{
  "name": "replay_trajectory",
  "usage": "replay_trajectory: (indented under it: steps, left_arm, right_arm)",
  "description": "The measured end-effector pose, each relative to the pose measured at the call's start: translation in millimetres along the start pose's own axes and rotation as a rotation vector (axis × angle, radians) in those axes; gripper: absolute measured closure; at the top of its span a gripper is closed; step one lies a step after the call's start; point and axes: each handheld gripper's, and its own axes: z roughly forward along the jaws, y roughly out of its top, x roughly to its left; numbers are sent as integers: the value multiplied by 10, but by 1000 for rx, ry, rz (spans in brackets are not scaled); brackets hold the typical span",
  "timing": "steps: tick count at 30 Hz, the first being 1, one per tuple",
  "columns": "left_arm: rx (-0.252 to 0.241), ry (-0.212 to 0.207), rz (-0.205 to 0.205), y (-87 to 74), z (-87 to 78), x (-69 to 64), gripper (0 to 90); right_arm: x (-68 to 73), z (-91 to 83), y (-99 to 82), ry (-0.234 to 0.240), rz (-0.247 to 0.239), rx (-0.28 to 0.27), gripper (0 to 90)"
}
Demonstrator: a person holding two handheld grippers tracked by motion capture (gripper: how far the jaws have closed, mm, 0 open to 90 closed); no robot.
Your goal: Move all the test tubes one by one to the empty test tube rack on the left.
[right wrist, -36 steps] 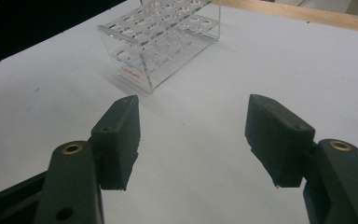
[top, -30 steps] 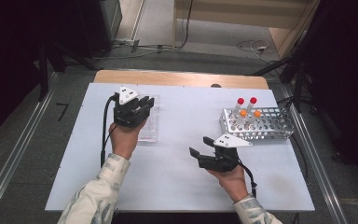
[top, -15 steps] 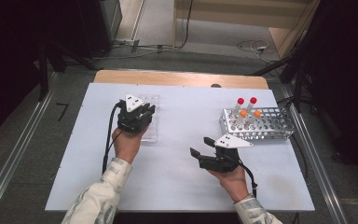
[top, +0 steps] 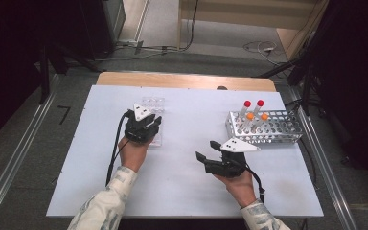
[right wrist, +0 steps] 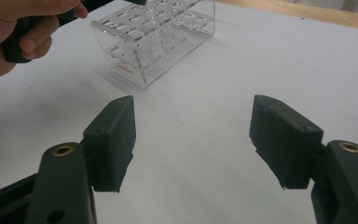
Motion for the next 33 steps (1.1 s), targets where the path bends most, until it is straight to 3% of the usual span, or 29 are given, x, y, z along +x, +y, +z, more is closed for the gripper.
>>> replay_trajectory:
  steps: [3,4,9,10,14,23,29,33]
  left_arm:
    - [-6,7,-12,9,-27,23,535]
    - [-5,14,-15,14,-45,31,438]
    - [1,35,-33,9,-139,46,275]
    - [9,31,-37,-1,-162,49,197]
    - [13,0,-62,-71,-290,70,124]
    - [-23,-25,-141,-247,-515,193,90]
    - [-19,-27,-143,-307,-614,261,59]
    - [-13,-21,-148,-348,-627,293,59]
  right_arm:
    - [-18,-25,-3,-9,2,-4,298]
    - [-41,-50,-6,-17,1,-7,298]
    - [-123,-126,-19,-43,6,-16,299]
    - [-171,-185,-28,-60,14,-22,300]
    - [-240,-279,-50,-87,25,-35,300]
    - [-461,-471,-96,-166,49,-56,301]
    - [-582,-596,-118,-247,35,-65,301]
    - [-673,-625,-128,-270,65,-69,309]
